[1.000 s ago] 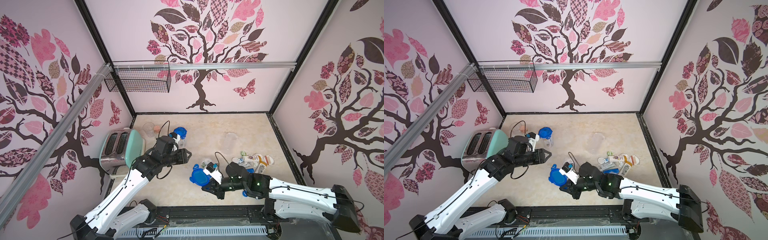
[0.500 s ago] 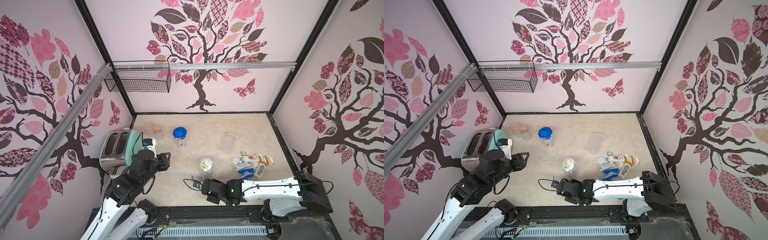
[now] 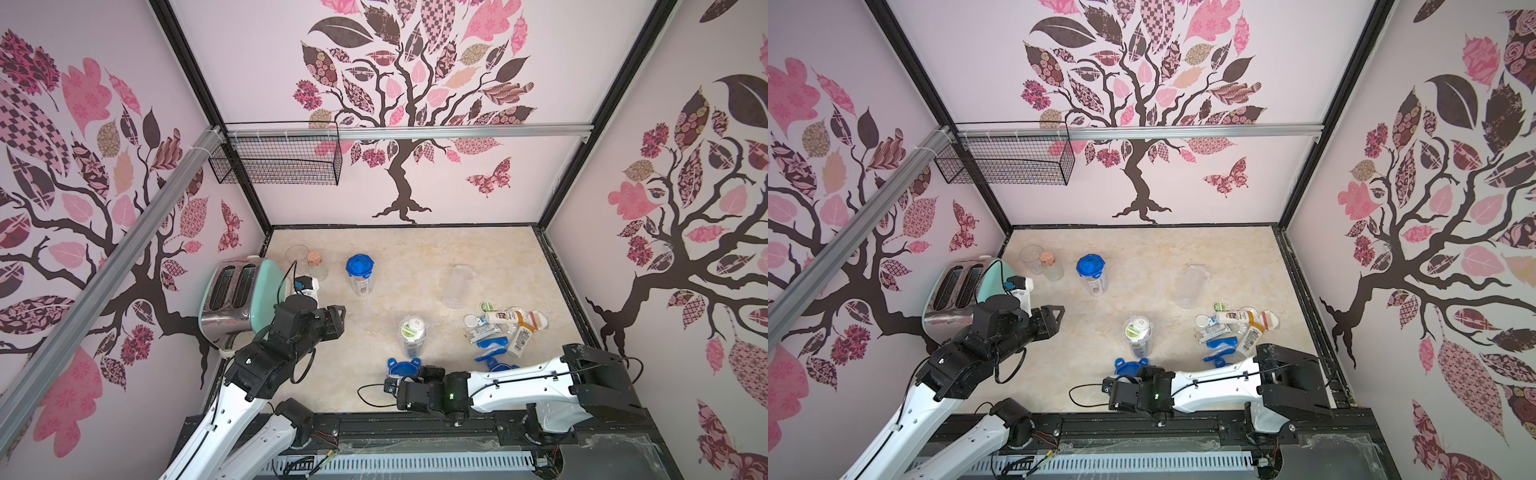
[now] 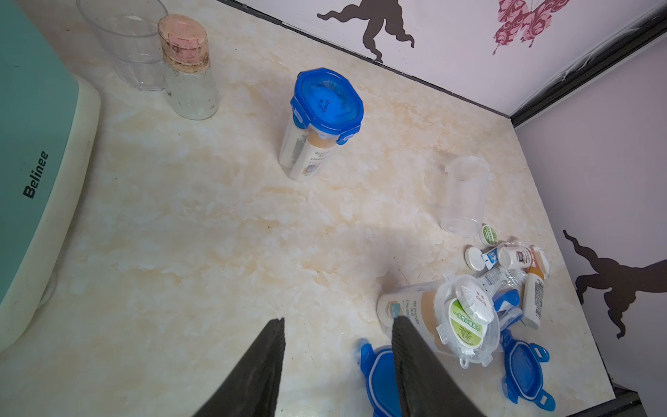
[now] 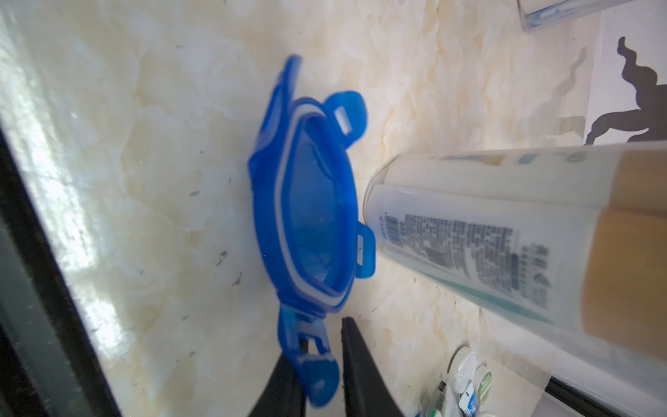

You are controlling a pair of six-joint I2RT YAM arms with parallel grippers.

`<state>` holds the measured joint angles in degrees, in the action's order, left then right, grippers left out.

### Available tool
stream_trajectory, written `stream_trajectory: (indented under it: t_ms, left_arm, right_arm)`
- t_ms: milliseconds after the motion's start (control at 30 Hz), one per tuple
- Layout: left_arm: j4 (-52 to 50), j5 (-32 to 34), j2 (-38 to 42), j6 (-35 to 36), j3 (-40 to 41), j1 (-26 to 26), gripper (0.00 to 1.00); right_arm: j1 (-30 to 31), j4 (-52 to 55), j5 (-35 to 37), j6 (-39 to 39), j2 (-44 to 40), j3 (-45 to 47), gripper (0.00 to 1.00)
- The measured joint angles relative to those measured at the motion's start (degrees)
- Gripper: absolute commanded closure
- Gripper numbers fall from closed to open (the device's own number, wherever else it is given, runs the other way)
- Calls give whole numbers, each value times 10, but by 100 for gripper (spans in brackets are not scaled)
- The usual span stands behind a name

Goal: Take out toiletry kits
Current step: Place the lid at the center of the board.

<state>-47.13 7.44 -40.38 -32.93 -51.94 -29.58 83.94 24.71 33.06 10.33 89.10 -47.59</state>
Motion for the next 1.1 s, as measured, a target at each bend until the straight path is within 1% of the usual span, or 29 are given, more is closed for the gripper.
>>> stream_trajectory:
  t_ms: [100,200,367,533,733,833,900,967,1033,1100]
  left_arm:
    - [3,-2,2,0,4,0,47]
    - [3,-2,3,0,9,0,47]
    - [5,-9,1,0,14,1,47]
    - [8,-15,-7,0,14,1,47]
    - [6,-12,-7,5,14,1,47]
    - [1,-10,-2,11,14,1,47]
    - [-2,-10,3,14,14,1,47]
    - [-7,-10,8,17,14,1,47]
    - [-11,-10,12,17,14,1,48]
    - [-12,-11,13,18,14,1,47]
  right_arm:
    - [0,0,4,0,15,0,76]
    - [0,2,4,-2,18,0,69]
    - [0,5,-17,-3,9,1,47]
    - [3,-8,-67,-9,-38,12,33]
    - [2,-61,-146,-12,-98,35,32]
    - [-12,-118,-201,-31,-130,57,32]
    - [-28,-163,-237,-49,-163,92,32]
    - [-58,-212,-273,-74,-207,144,32]
    - [-86,-252,-291,-92,-257,197,30]
    - [-101,-298,-299,-103,-309,250,29]
